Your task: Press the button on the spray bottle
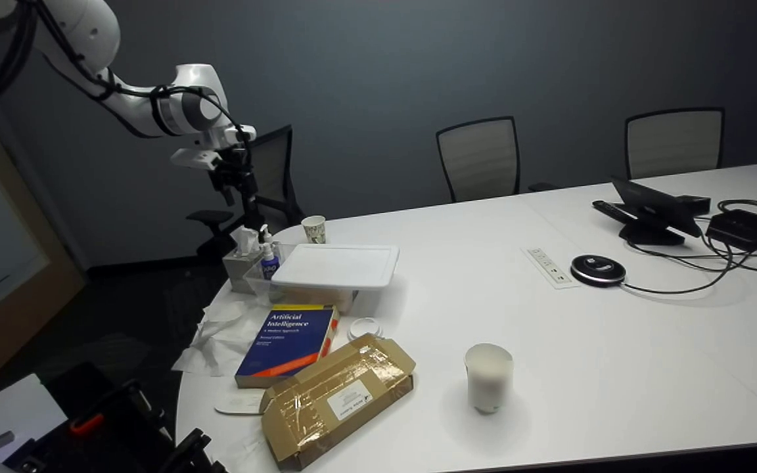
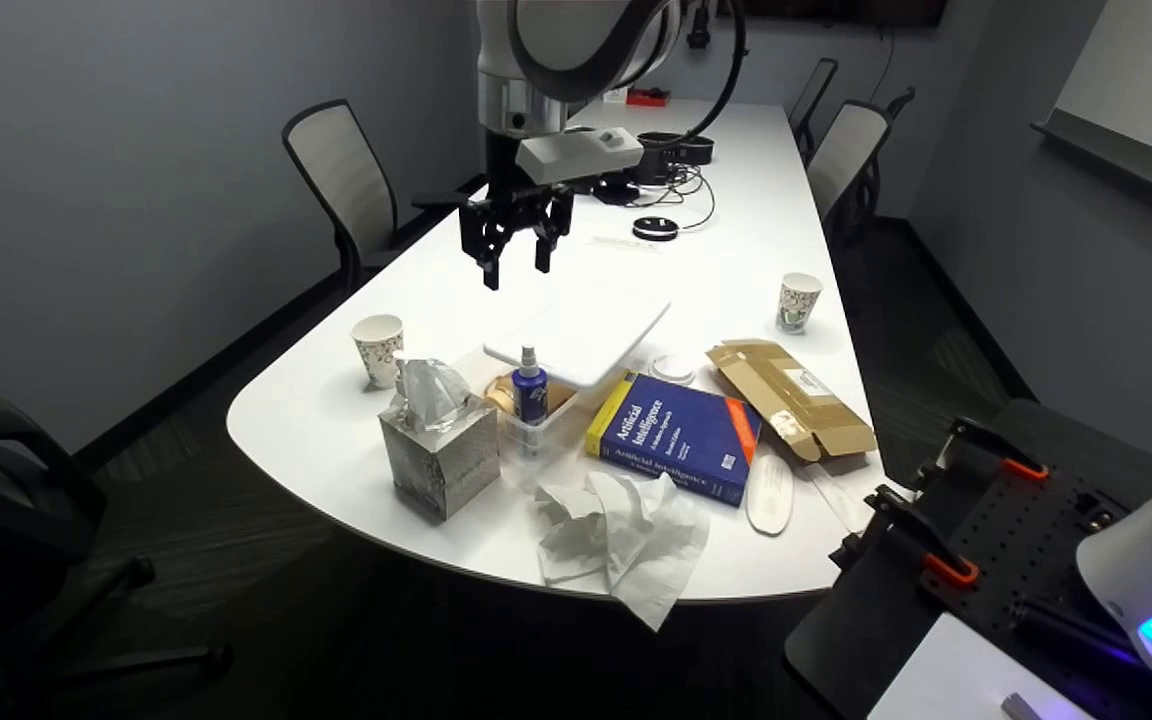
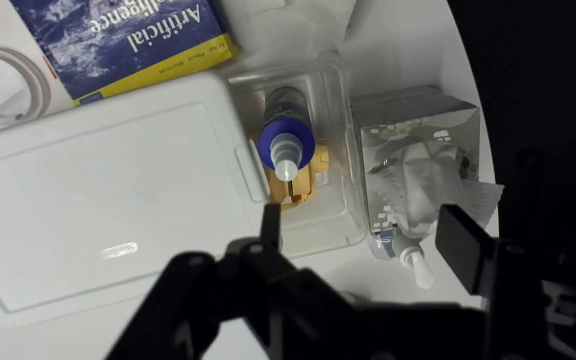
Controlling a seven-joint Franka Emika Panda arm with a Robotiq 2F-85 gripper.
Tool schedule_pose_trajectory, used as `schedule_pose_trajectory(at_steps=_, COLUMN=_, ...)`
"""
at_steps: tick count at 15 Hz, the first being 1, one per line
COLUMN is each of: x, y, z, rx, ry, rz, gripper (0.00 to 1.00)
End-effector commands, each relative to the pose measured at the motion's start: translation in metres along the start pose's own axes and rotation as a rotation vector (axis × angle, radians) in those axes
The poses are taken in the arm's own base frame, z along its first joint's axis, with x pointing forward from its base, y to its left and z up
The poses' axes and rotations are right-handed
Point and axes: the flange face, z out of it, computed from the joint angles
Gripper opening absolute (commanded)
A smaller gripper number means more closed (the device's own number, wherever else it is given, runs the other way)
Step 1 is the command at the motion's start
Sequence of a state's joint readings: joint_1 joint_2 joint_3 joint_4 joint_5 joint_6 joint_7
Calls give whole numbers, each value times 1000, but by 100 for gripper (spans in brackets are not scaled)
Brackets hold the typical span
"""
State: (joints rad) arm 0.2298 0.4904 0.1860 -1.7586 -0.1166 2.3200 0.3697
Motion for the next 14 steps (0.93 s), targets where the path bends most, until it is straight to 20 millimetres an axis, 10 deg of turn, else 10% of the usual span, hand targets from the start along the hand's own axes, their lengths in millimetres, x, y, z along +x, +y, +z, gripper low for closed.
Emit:
schedule_pose_trajectory(at_steps=1, x=2, y=1, z=11, rx=-9, ry=-20, rz=53, gripper=49)
schedule_pose_trajectory(at_steps=8, x=8, y=9, z=45, rx=-25, ry=-49, rz=42, gripper=0)
schedule_pose_trajectory(at_steps=14, x=14, y=18, z=87, rx=-49, ry=-81, rz=47, gripper=0)
